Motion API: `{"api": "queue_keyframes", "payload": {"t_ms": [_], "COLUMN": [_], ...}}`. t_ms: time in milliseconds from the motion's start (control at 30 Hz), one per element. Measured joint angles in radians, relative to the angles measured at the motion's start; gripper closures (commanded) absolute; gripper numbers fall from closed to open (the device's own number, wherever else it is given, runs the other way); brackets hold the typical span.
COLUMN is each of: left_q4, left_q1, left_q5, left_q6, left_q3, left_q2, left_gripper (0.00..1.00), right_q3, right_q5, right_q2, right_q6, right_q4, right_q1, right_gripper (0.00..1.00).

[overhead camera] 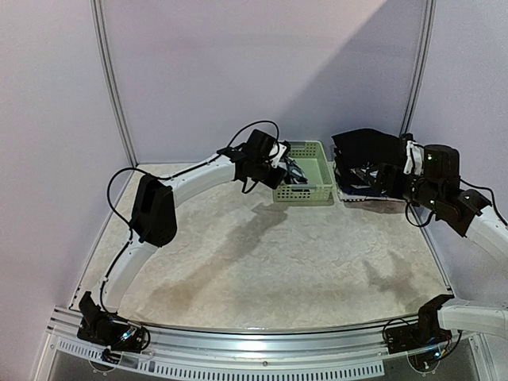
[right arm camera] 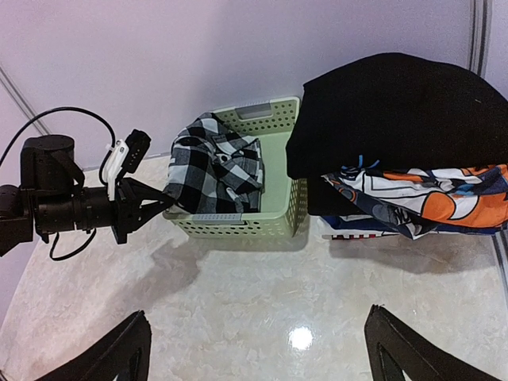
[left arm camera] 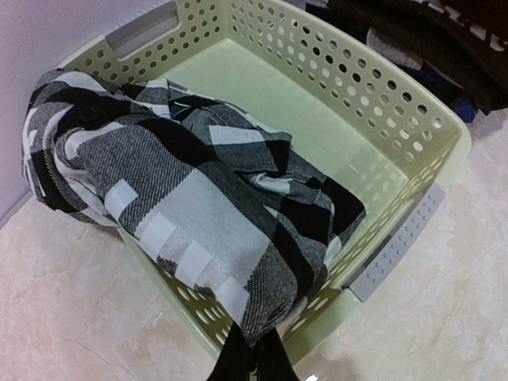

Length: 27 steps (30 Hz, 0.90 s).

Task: Fold and stack the mixed laundry pile
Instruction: Pick up the square-folded shirt, then pass from the left arm to the right

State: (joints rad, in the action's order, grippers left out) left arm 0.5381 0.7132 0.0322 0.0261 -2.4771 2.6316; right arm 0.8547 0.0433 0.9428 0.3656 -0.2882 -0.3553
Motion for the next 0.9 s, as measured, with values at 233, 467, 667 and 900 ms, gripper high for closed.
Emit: {"api": "queue_keyframes", "payload": {"t_ms": [233,467,667,900], "left_q4": [-0.048,-0.153,-0.239,-0.268], "left_q1": [0.000,0.000,0.000,0.006], "left_q5": [-0.005,-0.010,-0.007,-0.011], "left_q6": [0.000,-0.009,-0.048,-0.068], "left_q3": [0.019,0.019,0.019,0.036], "left_q2": [-0.034,-0.130,-0.219,-0.324], "left_gripper": [1.00,1.00,1.00,1.00], "right_q3": [0.000,0.000,0.000,0.006], "right_q5": [0.000,0.005,0.005,-0.087], "right_q2": [0.035,0.053,0.109,0.148], "right_q6": [-0.002,-0.017,-0.047,-0.084], "right_q4": [0.004,0.030,0.054,0.091], "right_q1": [0.000,0.000,0.000,-0.001], "right_gripper": [0.05,0.04,0.04,0.08]}}
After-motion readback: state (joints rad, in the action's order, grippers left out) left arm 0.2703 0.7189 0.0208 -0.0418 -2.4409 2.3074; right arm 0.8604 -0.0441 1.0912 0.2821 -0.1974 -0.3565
